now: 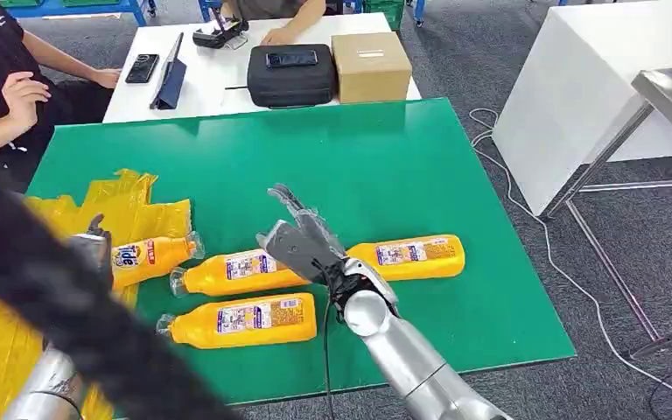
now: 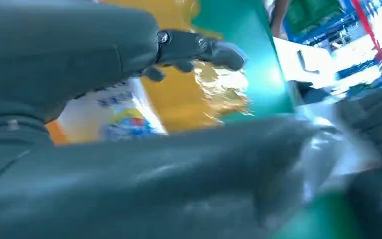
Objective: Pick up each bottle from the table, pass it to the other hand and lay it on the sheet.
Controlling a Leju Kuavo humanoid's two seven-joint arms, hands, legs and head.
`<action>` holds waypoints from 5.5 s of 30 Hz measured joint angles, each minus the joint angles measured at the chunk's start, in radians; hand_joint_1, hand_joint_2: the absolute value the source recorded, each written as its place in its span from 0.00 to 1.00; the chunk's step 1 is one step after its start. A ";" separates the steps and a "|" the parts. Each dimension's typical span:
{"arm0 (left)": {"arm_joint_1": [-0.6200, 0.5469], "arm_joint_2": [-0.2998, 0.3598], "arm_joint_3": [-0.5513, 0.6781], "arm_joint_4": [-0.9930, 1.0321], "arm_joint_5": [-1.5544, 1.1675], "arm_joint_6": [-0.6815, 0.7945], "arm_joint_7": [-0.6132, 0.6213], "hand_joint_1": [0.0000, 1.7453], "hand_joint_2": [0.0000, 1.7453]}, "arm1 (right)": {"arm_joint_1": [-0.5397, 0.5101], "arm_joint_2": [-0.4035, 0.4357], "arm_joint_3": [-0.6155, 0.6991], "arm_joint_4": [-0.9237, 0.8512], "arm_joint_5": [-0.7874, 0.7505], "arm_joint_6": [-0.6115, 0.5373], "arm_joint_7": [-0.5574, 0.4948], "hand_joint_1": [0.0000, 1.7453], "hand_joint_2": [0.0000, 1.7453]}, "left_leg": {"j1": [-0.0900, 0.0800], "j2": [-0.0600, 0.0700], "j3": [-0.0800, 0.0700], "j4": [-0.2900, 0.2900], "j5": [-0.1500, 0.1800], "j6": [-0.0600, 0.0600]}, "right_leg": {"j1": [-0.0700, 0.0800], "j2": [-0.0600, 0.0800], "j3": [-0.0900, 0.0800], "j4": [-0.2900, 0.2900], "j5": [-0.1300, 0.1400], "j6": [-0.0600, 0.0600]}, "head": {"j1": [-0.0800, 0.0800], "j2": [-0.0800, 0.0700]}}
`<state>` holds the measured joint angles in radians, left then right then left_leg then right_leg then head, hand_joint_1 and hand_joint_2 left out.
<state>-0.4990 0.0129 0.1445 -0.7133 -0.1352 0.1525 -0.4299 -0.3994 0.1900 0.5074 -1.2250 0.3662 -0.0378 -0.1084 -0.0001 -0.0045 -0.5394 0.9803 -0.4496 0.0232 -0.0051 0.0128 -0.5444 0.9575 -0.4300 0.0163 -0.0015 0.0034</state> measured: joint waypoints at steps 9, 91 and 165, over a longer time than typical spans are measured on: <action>0.266 -0.060 -0.006 -0.648 0.422 -0.071 -0.027 0.00 0.00 | 0.088 -0.035 0.124 -0.130 0.078 -0.056 -0.013 0.00 1.00 | 0.000 0.000 -0.008 0.000 -0.001 0.000 | -0.001 0.001 -0.008 0.000 -0.001 0.000 | 0.000 0.000; 0.404 -0.206 -0.088 -0.966 0.552 -0.154 -0.023 0.00 0.00 | 0.092 0.013 0.264 0.191 0.637 0.016 0.375 0.00 1.00 | 0.000 0.000 -0.009 0.000 -0.001 0.000 | -0.001 0.000 -0.009 0.000 0.000 0.000 | 0.000 0.000; 0.508 -0.191 -0.085 -0.952 0.600 -0.144 -0.011 0.00 0.00 | 0.272 -0.037 0.138 -0.043 0.482 0.098 0.372 1.00 1.00 | 0.000 0.000 0.002 0.000 -0.005 -0.001 | 0.000 0.001 0.002 -0.001 -0.001 0.000 | 0.000 0.000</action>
<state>0.0090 -0.1778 0.0599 -1.6655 0.4646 0.0080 -0.4413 -0.1272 0.1526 0.6455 -1.2677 0.8480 0.0599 0.2640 -0.0003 -0.0044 -0.5372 0.9800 -0.4544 0.0226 -0.0054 0.0136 -0.5424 0.9561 -0.4312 0.0162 -0.0015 0.0031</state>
